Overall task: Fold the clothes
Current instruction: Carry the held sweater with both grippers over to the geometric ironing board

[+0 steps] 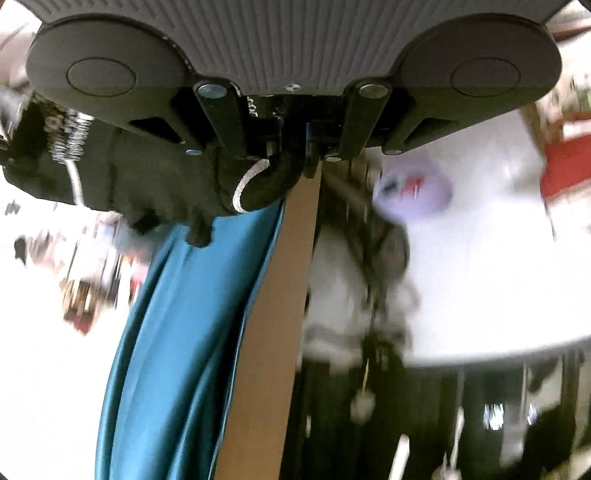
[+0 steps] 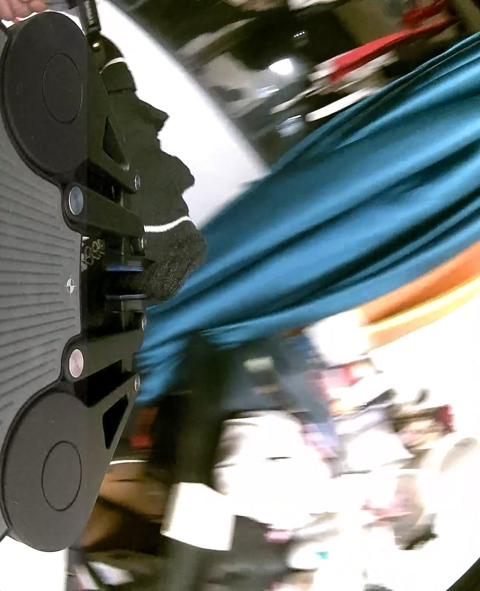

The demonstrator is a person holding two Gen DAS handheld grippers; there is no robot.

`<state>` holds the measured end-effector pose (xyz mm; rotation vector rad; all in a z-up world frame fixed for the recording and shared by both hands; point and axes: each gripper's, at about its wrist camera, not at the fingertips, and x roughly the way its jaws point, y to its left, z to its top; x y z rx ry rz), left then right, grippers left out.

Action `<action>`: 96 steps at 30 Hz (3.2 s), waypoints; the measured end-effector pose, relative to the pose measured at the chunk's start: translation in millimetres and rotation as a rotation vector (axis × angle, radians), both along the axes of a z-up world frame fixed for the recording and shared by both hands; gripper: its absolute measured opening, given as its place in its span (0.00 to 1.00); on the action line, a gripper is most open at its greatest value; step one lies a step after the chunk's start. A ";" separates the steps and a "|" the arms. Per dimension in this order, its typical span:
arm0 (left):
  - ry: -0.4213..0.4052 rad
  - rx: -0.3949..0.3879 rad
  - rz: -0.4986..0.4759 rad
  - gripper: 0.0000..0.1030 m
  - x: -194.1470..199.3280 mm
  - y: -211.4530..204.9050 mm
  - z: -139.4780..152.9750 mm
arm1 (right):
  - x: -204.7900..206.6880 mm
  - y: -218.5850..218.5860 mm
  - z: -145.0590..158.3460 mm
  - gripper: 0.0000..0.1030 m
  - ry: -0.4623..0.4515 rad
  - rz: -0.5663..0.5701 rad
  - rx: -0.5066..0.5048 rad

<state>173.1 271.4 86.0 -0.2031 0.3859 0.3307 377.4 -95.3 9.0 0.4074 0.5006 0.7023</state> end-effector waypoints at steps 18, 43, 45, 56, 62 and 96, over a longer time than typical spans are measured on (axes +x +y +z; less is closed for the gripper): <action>-0.516 0.145 -0.321 0.10 -45.9 -113.9 139.9 | -154.4 -155.7 215.8 0.09 -0.536 -0.338 0.002; -0.396 -0.063 -0.886 0.10 -64.6 -476.5 73.4 | -446.6 -463.3 135.2 0.08 -0.307 -0.948 -0.139; -0.385 -0.066 -0.887 0.10 -68.9 -518.8 74.3 | -463.8 -508.6 136.7 0.08 -0.295 -0.935 -0.152; -0.474 -0.087 -0.962 0.10 -61.8 -698.7 105.9 | -458.1 -701.1 210.5 0.08 -0.387 -0.975 -0.343; -0.570 -0.139 -1.002 0.10 -30.8 -774.9 115.0 | -411.2 -800.2 248.4 0.08 -0.449 -1.056 -0.394; -0.113 0.115 -0.746 0.12 395.8 -1251.9 -46.9 | 183.1 -1271.1 107.4 0.08 -0.276 -0.929 -0.390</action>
